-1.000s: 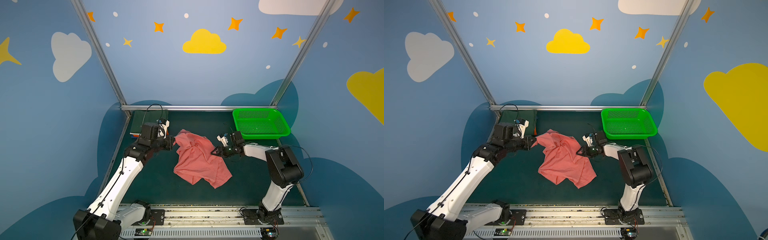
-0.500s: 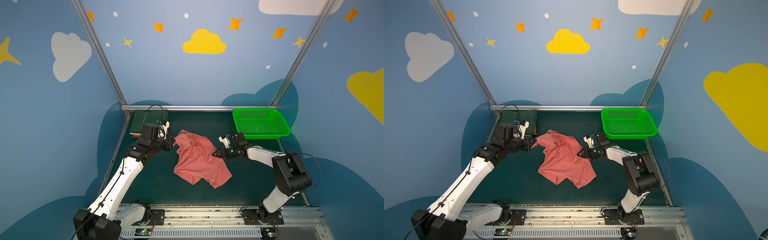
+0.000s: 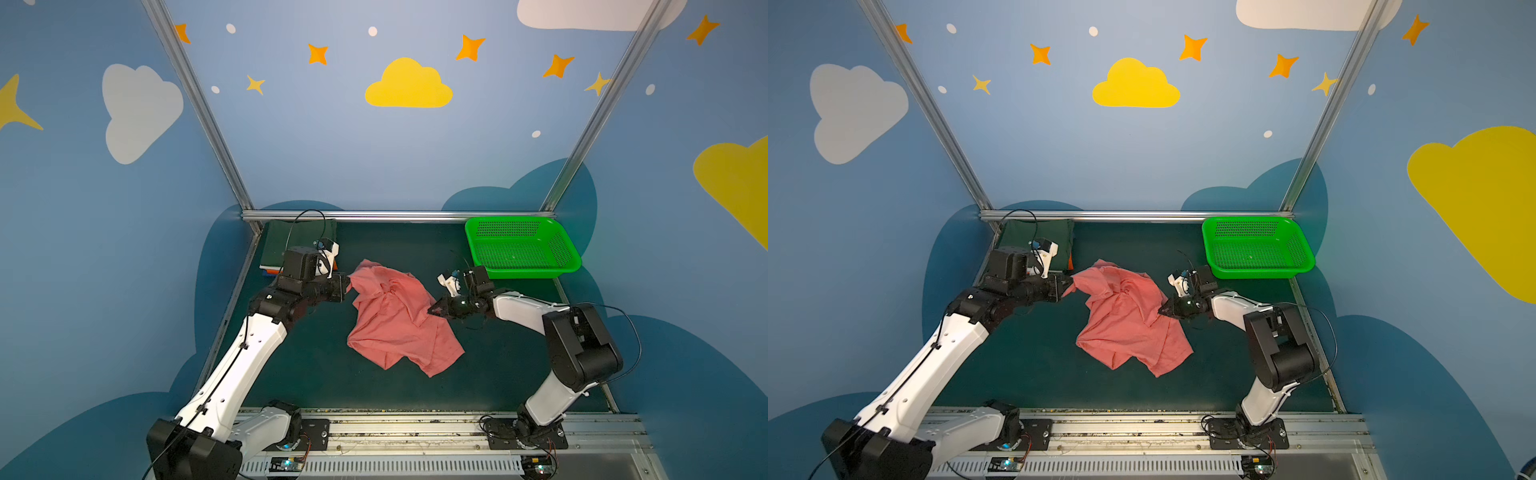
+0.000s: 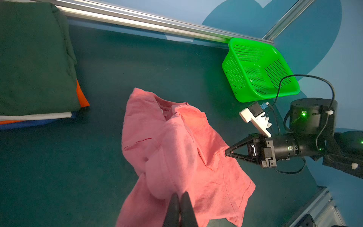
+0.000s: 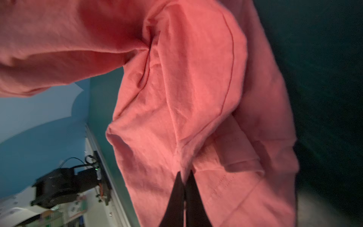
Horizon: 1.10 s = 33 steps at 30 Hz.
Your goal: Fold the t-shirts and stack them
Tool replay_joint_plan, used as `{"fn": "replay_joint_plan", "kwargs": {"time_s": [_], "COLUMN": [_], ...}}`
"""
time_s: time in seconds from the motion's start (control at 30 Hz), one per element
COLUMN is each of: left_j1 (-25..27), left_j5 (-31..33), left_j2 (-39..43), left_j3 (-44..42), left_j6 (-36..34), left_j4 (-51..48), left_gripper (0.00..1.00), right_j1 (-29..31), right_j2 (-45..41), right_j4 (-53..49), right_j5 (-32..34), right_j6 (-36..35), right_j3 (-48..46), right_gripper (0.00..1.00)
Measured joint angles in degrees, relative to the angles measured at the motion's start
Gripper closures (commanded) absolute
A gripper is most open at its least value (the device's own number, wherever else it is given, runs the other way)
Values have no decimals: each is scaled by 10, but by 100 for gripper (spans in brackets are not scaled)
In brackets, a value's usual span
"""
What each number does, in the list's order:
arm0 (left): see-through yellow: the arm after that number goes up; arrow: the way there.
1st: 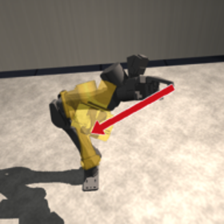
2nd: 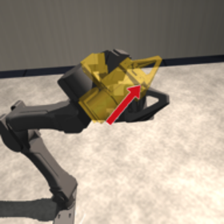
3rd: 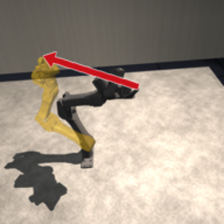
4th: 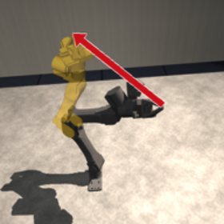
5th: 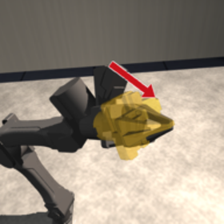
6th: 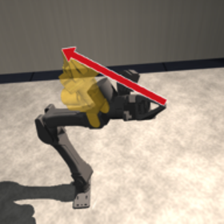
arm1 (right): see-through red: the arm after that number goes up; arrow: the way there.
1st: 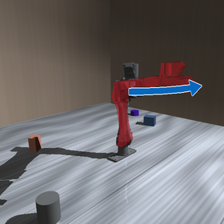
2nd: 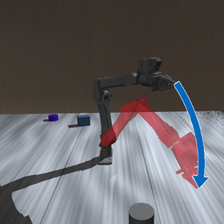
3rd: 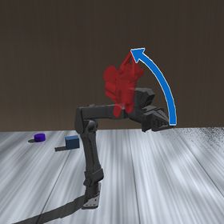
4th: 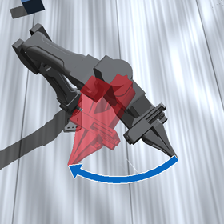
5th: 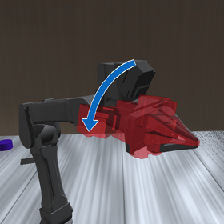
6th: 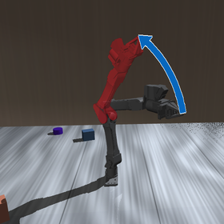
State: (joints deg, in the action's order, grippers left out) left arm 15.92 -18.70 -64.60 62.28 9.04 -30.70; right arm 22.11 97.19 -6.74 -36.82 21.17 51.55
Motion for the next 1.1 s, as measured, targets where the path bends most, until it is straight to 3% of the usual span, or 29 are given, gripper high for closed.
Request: {"fn": "replay_joint_plan", "kwargs": {"time_s": [0.2, 0.43, 0.6, 0.8, 0.97, 1.03, 1.1], "left_j1": [0, 12, 81, 185, 251, 267, 272], "left_j5": [2, -25, -39, -39, -40, -39, -34], "left_j2": [0, -4, -55, -187, -302, -318, -315], "left_j3": [2, 10, 13, 15, 54, 66, 72], "left_j6": [0, 5, 9, 18, 28, 29, 34], "left_j4": [-2, -9, -9, -16, -46, -49, -53], "left_gripper": [95, 95, 95, 92, 71, 50, 42], "right_j1": [-2, -7, -10, -10, -11, -12, -14], "right_j2": [-34, -154, -193, -207, -223, -226, -229], "right_j4": [-68, -149, -177, -190, -202, -202, -203], "right_j5": [42, 111, 123, 126, 133, 135, 136], "right_j6": [-20, -54, -59, -52, -49, -49, -49], "right_j3": [23, 80, 80, 41, 27, 26, 24], "right_gripper": [100, 100, 100, 100, 100, 100, 100]}}
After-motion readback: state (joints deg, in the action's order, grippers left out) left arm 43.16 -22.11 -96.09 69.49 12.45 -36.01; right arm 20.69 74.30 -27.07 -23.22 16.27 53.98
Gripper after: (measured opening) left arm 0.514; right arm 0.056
